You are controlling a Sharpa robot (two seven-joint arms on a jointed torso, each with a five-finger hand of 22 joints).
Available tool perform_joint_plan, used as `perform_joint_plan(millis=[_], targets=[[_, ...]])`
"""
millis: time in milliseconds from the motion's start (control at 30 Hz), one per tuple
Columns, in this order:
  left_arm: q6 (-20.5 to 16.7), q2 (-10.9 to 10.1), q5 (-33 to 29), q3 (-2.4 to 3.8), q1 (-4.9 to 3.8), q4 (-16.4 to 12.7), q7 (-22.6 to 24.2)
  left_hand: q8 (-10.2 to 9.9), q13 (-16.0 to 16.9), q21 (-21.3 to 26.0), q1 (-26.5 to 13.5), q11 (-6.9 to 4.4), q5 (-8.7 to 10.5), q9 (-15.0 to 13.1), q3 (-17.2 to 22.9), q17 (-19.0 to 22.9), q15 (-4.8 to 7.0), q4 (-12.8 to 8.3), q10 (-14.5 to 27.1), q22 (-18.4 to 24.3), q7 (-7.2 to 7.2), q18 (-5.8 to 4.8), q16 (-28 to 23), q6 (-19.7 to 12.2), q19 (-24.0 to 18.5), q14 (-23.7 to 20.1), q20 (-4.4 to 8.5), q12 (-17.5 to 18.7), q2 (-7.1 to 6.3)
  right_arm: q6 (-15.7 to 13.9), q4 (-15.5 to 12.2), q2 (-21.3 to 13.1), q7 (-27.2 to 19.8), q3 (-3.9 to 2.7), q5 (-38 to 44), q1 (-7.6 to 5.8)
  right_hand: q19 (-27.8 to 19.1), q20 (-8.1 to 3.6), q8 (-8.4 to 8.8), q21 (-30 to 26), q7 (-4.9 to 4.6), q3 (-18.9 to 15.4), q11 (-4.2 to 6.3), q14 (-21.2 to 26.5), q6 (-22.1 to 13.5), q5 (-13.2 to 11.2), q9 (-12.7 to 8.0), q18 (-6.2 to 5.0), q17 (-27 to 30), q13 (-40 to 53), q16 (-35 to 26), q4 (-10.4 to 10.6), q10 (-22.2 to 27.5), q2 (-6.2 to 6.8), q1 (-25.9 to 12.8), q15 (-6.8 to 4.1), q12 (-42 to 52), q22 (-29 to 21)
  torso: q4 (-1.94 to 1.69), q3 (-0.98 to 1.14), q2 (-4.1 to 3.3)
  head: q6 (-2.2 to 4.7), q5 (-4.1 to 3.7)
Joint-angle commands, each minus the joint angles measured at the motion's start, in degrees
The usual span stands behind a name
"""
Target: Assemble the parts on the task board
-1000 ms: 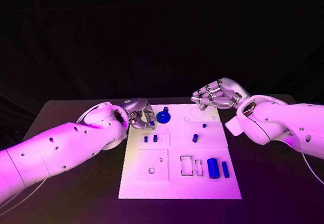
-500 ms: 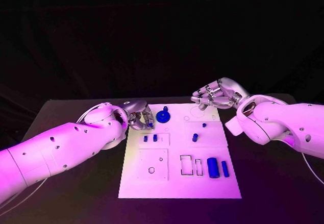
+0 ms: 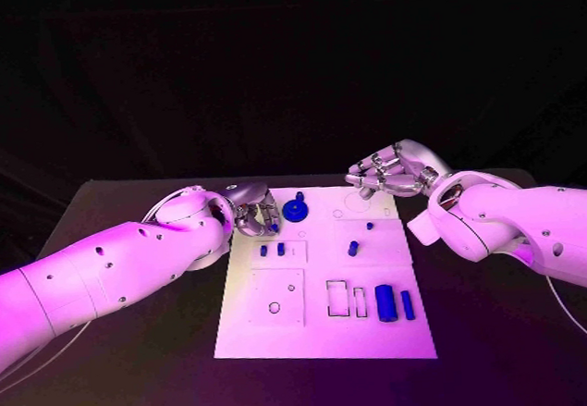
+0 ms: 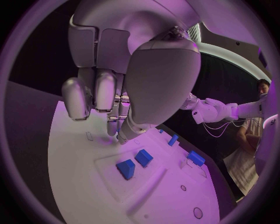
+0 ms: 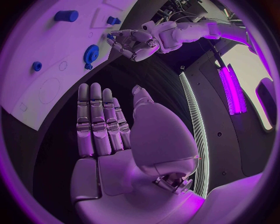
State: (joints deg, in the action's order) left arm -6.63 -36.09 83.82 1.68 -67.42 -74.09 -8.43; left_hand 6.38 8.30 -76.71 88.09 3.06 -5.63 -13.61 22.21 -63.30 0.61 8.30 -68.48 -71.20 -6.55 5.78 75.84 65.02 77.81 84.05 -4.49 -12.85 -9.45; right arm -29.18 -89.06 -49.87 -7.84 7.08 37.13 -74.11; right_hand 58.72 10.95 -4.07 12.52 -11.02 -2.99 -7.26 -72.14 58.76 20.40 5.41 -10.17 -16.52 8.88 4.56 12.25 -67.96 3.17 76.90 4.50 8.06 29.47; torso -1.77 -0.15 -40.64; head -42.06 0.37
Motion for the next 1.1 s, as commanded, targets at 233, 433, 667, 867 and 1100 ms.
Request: perform_joint_plan(millis=[233, 433, 667, 867, 1100], targets=[[1.56, 0.42, -0.55, 0.00, 0.04, 0.05, 0.47, -0.32, 0.04, -0.24, -0.75, -0.03, -0.21, -0.03, 0.28, 0.15, 0.53, 0.07, -0.36, -0.08, -0.08, -1.14, -0.07, 0.36, 0.32, 0.26, 0.14, 0.29, 0.02, 0.75, -0.10, 0.07, -0.42, 0.00, 0.21, 0.04, -0.23, 0.00, -0.31, -0.36, 0.08, -0.25, 0.07, 0.20, -0.41, 0.19, -0.05, -0.27, 0.08, -0.09, -0.19, -0.07, 0.35, -0.53, 0.24, 0.05, 0.38, -0.06, -0.05, -0.02, 0.00, -0.11, -0.02], [2.21, 0.56, -0.56, -0.04, 0.04, 0.16, 0.25, -0.33, 0.05, -0.21, -0.76, -0.07, -0.22, -0.02, 0.33, 0.17, 0.54, 0.04, -0.42, -0.04, -0.04, -1.13, -0.08, 0.43, 0.29, 0.25, 0.14, 0.33, 0.07, 0.75, -0.12, 0.07, -0.42, 0.00, 0.21, 0.04, -0.23, 0.00, -0.31, -0.36, 0.08, -0.25, 0.07, 0.20, -0.41, 0.19, -0.05, -0.27, 0.08, -0.09, -0.19, -0.07, 0.35, -0.53, 0.24, 0.05, 0.38, -0.06, -0.01, -0.02, 0.00, -0.14, 0.01], [3.35, 0.59, -0.56, -0.07, 0.04, 0.36, -0.35, -0.33, 0.06, -0.18, -0.76, -0.09, -0.23, -0.01, 0.36, 0.21, 0.55, 0.02, -0.46, -0.01, -0.01, -1.12, -0.09, 0.47, 0.26, 0.23, 0.15, 0.35, 0.10, 0.74, -0.16, -0.02, -0.41, 0.00, 0.21, 0.04, -0.23, 0.00, -0.31, -0.36, 0.08, -0.25, 0.07, 0.20, -0.41, 0.19, -0.05, -0.27, 0.08, -0.09, -0.19, -0.07, 0.35, -0.53, 0.24, 0.05, 0.38, -0.06, -0.02, -0.03, 0.01, -0.21, -0.04], [3.51, 0.65, -0.51, -0.08, 0.04, 0.59, -0.64, -0.34, 0.06, -0.14, -0.77, -0.09, -0.23, 0.00, 0.37, 0.35, 0.56, 0.01, -0.47, 0.05, -0.01, -1.10, -0.16, 0.49, 0.21, 0.20, 0.15, 0.37, 0.11, 0.73, -0.19, -0.05, -0.41, 0.00, 0.21, 0.04, -0.23, 0.00, -0.31, -0.36, 0.08, -0.25, 0.07, 0.20, -0.41, 0.19, -0.05, -0.27, 0.08, -0.09, -0.19, -0.07, 0.35, -0.53, 0.24, 0.05, 0.38, -0.06, -0.02, -0.05, 0.00, -0.26, -0.02], [3.13, 0.74, -0.48, -0.08, 0.04, 0.95, -0.61, -0.80, 0.03, -0.08, -0.97, 0.03, -0.23, 0.25, 0.45, 0.43, 0.50, -0.13, -0.28, 0.11, -0.19, -1.09, -0.16, 0.07, 0.11, 0.10, 0.15, 0.83, -0.04, 0.73, -0.21, -0.06, -0.41, 0.00, 0.21, 0.04, -0.23, 0.00, -0.31, -0.36, 0.08, -0.25, 0.07, 0.20, -0.41, 0.19, -0.05, -0.27, 0.08, -0.09, -0.19, -0.07, 0.35, -0.53, 0.24, 0.05, 0.38, -0.06, -0.02, -0.04, -0.01, -0.31, -0.02]])
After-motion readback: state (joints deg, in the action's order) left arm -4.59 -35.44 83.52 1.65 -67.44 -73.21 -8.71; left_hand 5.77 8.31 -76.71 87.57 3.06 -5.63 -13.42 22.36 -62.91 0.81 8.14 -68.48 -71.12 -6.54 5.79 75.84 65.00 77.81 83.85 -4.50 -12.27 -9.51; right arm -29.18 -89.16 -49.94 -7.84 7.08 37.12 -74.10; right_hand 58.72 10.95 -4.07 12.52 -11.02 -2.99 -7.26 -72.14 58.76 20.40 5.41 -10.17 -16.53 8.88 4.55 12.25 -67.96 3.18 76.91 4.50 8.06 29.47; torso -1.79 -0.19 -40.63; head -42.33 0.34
